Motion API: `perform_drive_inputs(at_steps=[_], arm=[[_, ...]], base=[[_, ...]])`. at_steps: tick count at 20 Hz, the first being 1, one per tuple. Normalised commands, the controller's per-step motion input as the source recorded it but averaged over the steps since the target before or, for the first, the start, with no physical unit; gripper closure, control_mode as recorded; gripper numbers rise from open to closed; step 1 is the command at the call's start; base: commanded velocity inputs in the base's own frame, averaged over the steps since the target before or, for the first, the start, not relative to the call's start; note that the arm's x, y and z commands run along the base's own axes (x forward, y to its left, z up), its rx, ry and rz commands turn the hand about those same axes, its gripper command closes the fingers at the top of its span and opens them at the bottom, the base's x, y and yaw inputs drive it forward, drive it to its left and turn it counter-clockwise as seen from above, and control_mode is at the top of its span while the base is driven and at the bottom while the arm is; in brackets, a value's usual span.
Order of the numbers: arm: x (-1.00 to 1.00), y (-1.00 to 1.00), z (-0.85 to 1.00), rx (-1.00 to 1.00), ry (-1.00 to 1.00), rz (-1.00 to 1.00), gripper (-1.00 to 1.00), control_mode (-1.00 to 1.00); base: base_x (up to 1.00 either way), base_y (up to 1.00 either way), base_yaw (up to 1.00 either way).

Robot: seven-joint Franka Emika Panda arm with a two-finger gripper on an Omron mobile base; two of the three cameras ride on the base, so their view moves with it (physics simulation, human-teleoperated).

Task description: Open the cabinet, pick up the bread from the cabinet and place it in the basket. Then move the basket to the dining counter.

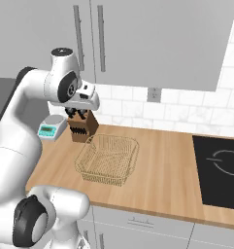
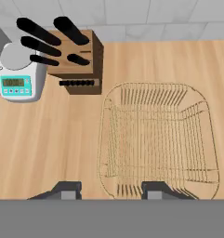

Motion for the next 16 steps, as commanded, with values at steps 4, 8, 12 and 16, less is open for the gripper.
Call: perform_drive_inputs(at_steps=[4,8,12,16], arm=[[-0.59,-0.05,0.00,0.00,-0.13,0.01,-1.00,-1.00],[-0.96,-0.14,0.32,0.08,-0.40,0.00,-1.00,-1.00],[-0.51,-0.21,1.00,0.05,-0.52,0.00,-1.00,-1.00],[-0.05,-0.07,0.98,0.02,-0.43,0.00,-1.00,-1.00]], base=[[0.00,0.00,0.00],[0.00,0.00,0.00],[0.00,0.00,0.00],[0.00,0.00,0.00]])
